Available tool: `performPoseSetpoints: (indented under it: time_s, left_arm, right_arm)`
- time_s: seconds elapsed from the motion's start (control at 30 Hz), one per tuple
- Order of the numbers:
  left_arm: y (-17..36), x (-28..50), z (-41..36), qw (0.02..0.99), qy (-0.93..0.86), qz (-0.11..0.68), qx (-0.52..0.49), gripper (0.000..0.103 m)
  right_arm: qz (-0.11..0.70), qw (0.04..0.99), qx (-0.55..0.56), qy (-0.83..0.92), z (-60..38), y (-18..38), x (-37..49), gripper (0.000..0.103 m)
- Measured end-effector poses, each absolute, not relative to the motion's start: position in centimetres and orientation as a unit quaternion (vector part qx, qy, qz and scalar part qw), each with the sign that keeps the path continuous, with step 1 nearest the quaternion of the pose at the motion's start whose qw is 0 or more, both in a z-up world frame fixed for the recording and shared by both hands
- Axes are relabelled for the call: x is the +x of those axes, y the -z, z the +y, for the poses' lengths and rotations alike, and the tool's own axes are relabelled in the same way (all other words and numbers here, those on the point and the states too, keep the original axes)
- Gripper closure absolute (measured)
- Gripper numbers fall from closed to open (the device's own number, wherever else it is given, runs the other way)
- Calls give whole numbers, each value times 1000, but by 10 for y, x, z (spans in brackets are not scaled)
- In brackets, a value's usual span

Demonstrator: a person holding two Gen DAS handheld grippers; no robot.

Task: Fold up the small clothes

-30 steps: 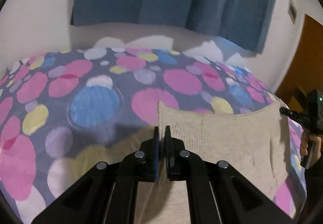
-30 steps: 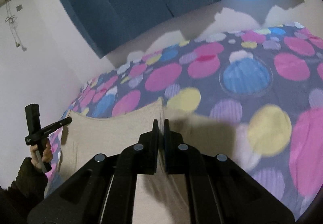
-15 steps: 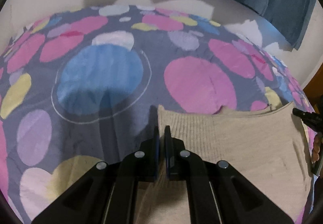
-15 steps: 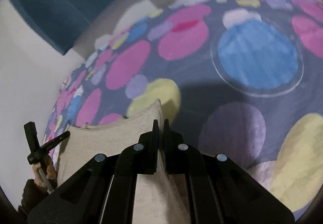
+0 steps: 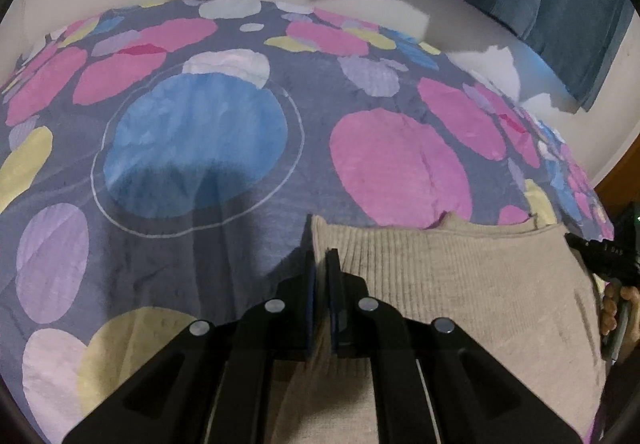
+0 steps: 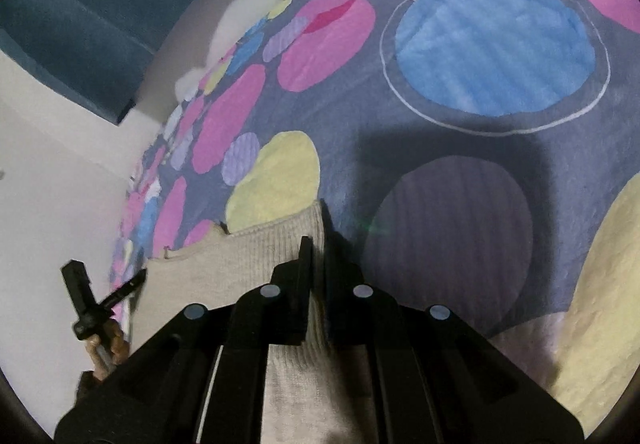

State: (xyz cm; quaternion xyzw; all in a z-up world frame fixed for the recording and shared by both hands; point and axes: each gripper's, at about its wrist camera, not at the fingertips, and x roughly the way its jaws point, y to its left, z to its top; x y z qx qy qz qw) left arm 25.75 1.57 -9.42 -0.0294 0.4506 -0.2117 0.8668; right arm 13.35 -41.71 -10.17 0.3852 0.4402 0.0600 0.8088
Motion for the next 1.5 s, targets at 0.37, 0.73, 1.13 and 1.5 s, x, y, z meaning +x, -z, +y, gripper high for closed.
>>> performPoseSetpoints:
  time_s: [0.37,0.73,1.13,1.5]
  left_arm:
    - [52,188,39,871,237,424,-66,39]
    - [60,75,34,852,268,445,-61,37]
    - [83,59,46,841,255,468,-95,37]
    - [87,58,46,842,256,467,-90,37]
  right_arm:
    - [388,815,421,-86,-411,47,64,57]
    - [391,778,449,-198,-296,27,-11,41]
    - [478,752,401,-213,-211,69,-28,39]
    - [470,762,390,-215,-208,66,-28,37]
